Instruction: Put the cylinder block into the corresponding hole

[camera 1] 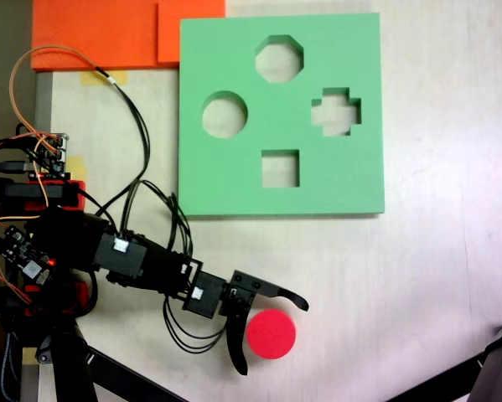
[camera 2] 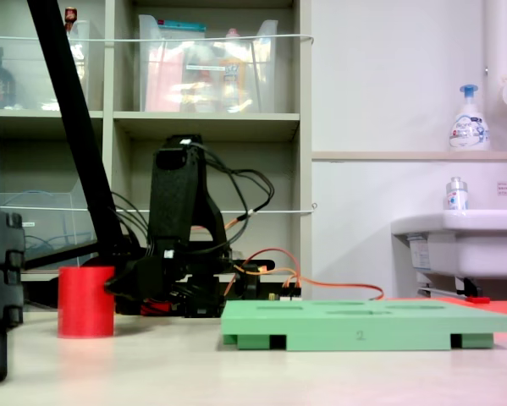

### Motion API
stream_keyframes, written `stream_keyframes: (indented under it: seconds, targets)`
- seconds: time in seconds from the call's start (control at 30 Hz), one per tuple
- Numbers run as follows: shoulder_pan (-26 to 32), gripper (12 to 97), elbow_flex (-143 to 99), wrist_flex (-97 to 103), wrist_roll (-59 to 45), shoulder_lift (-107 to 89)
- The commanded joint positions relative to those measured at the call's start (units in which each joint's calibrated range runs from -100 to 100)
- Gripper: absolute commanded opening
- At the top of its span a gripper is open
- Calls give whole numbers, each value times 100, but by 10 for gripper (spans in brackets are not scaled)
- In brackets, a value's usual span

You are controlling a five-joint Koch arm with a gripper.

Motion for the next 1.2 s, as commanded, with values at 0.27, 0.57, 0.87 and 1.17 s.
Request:
stream_keyframes:
  seconds: [0.27,0.57,0.87,1.17]
  targets:
    - [-78,552,280,320,59,7]
    - [-49,368,290,330,59,-49]
    - [24,314,131,349,59,-691]
    - [415,313,111,-1018,63,-3219]
